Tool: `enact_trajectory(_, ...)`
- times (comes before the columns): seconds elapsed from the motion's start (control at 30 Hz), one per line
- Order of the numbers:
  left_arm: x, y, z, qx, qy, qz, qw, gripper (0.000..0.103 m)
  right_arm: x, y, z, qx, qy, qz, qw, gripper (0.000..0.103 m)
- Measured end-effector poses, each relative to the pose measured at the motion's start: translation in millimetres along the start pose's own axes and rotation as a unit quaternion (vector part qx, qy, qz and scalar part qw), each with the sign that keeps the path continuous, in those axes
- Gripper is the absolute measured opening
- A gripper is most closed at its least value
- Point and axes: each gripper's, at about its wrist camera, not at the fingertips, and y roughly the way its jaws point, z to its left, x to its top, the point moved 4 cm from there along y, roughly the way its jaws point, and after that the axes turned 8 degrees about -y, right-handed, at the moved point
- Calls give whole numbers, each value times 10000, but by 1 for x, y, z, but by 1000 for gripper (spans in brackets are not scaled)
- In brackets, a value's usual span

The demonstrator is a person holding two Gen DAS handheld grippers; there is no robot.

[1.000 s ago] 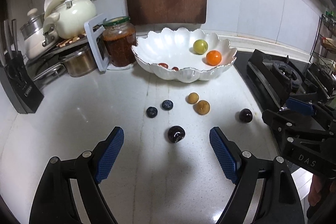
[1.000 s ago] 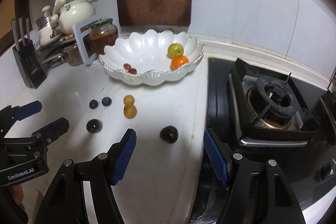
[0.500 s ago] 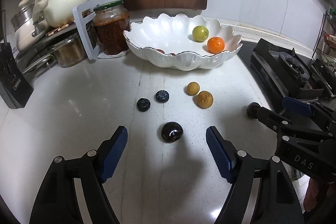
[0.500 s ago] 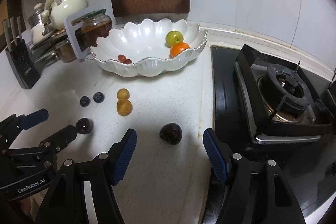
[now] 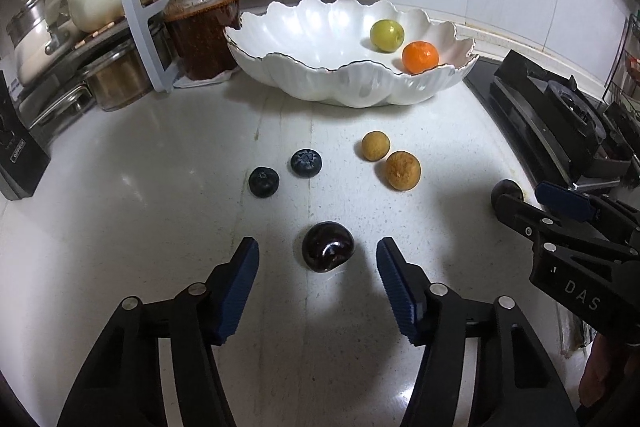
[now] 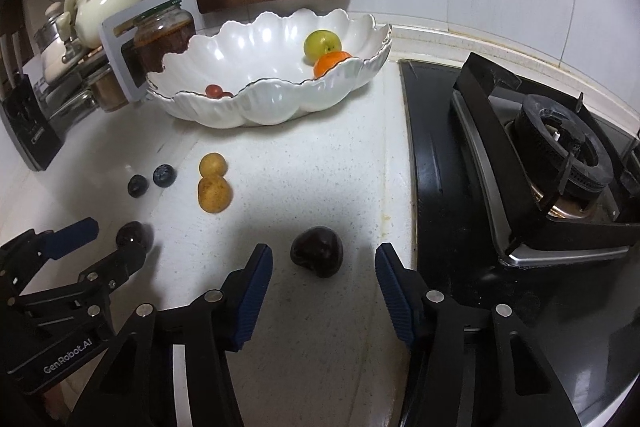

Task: Organize fruits
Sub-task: 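Grasp a dark plum with the right tool while the left tool grasps the other plum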

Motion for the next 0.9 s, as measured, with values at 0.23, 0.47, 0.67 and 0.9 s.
enact_trajectory(0.23, 0, 8, -1, -79, -2, 100, 9999, 46, 0, 7, 0, 50, 38, 78, 10000, 45)
enact_trajectory(0.47, -2, 15, -2, -212, 7, 257, 9994, 30, 0, 11, 0, 165, 82, 142, 9997, 33)
enact_trajectory(0.67, -2, 13, -1, -256, -62, 262, 9993, 29, -1, 11, 0, 195, 128, 130, 9996, 31)
enact_trajectory(0.9, 5, -2, -2, -306, -99, 94, 9994, 29, 4, -4, 5, 208, 31, -49, 9998, 31)
